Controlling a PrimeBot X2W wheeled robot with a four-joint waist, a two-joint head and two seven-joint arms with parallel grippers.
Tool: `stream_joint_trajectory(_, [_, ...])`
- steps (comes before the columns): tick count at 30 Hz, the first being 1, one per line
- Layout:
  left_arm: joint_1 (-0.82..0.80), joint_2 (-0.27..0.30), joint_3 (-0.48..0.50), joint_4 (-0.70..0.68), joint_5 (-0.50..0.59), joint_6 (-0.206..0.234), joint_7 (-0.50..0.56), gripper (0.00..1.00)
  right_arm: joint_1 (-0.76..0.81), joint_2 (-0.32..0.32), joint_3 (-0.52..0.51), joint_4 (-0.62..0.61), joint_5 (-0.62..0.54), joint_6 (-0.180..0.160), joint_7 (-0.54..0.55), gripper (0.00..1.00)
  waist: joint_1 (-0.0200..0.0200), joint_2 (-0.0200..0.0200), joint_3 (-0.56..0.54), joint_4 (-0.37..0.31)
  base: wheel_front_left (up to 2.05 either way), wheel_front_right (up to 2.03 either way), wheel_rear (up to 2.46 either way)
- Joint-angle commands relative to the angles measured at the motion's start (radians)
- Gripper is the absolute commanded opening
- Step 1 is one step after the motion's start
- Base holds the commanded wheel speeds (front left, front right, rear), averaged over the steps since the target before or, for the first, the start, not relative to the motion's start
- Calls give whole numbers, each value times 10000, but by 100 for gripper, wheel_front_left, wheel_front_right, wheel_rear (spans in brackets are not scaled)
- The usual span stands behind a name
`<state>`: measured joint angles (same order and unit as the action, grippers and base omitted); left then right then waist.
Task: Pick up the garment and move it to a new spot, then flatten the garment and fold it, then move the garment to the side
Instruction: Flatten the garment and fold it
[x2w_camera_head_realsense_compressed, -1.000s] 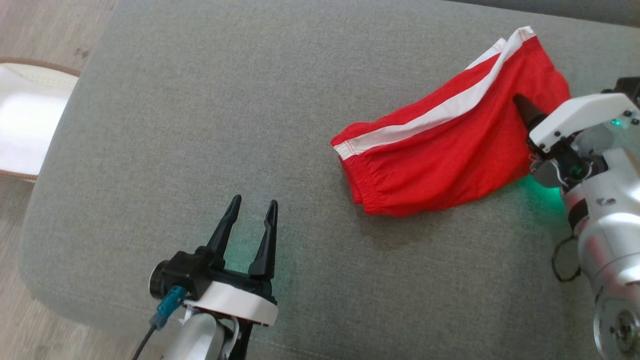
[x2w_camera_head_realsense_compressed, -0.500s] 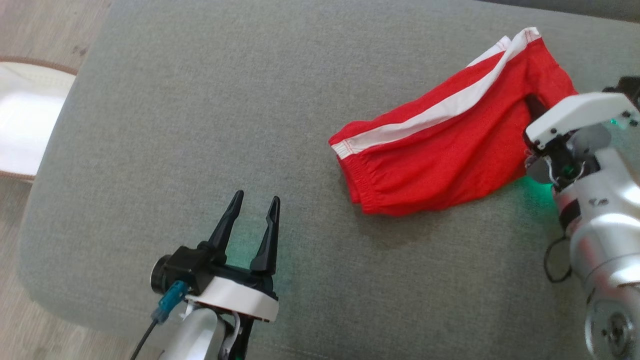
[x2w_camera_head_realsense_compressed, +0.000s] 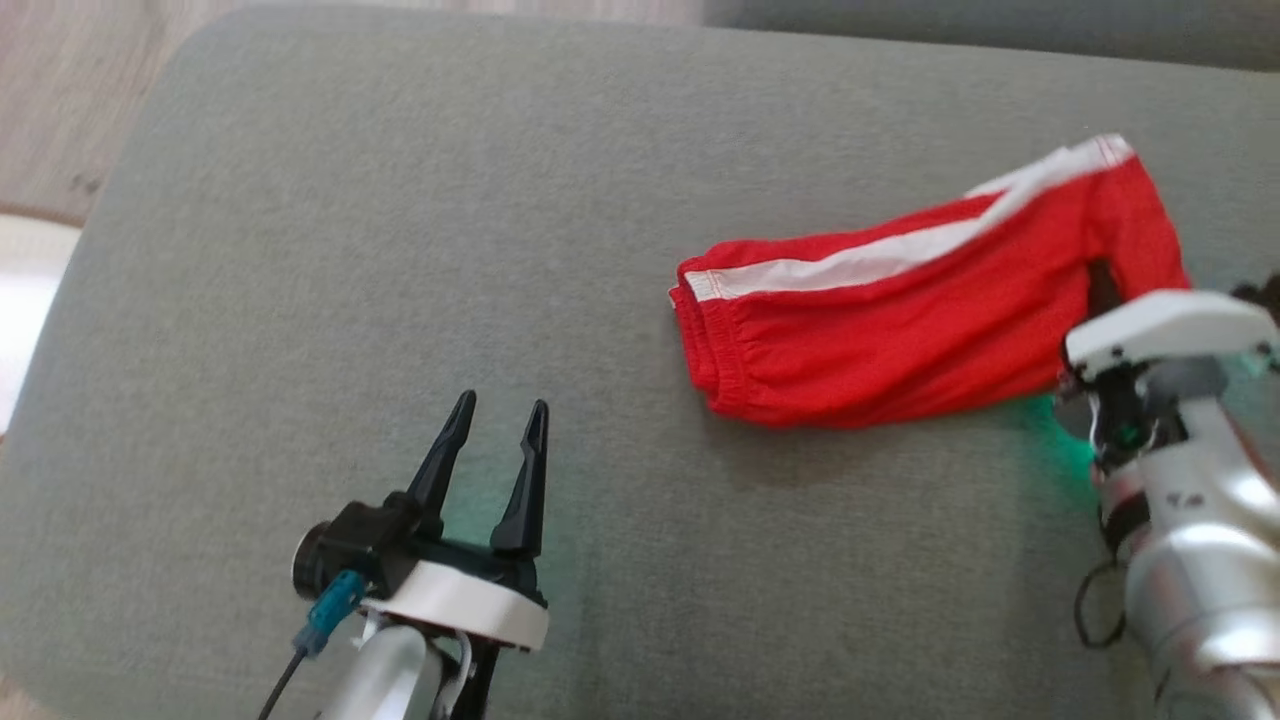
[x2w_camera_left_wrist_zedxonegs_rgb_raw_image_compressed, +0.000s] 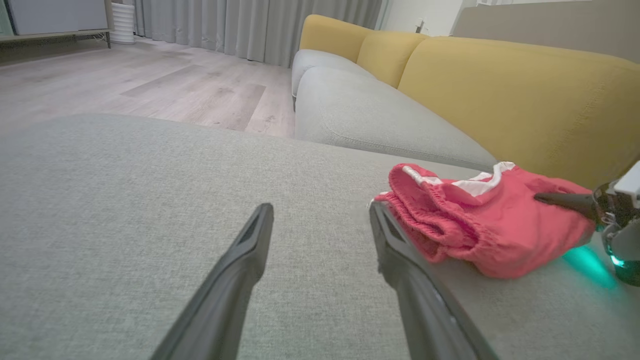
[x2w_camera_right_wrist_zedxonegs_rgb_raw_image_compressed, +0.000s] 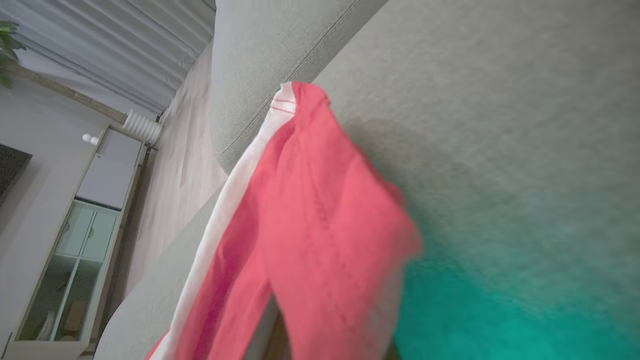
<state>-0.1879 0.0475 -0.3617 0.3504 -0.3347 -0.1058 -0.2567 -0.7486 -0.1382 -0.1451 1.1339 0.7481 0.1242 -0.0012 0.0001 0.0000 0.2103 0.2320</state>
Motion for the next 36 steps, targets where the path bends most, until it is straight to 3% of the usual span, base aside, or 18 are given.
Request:
stream_joint_trajectory(1, [0, 28, 355, -251, 22, -16, -51, 100, 178, 171, 139, -333, 63, 65, -175, 0, -1, 0, -186, -220, 0, 0, 0])
stream_joint_trajectory(17, [457, 28, 573, -209, 221, -56, -51, 100, 2914, 729, -360, -2021, 312, 65, -924, 0, -1, 0, -790, -1274, 0, 0, 0])
stream_joint_trajectory(36, [614, 28, 657, -49, 492, -176, -51, 100, 3481, 877, 369, -3140, 661, 65, -1433, 0, -1, 0, -1123, -1299, 0, 0, 0])
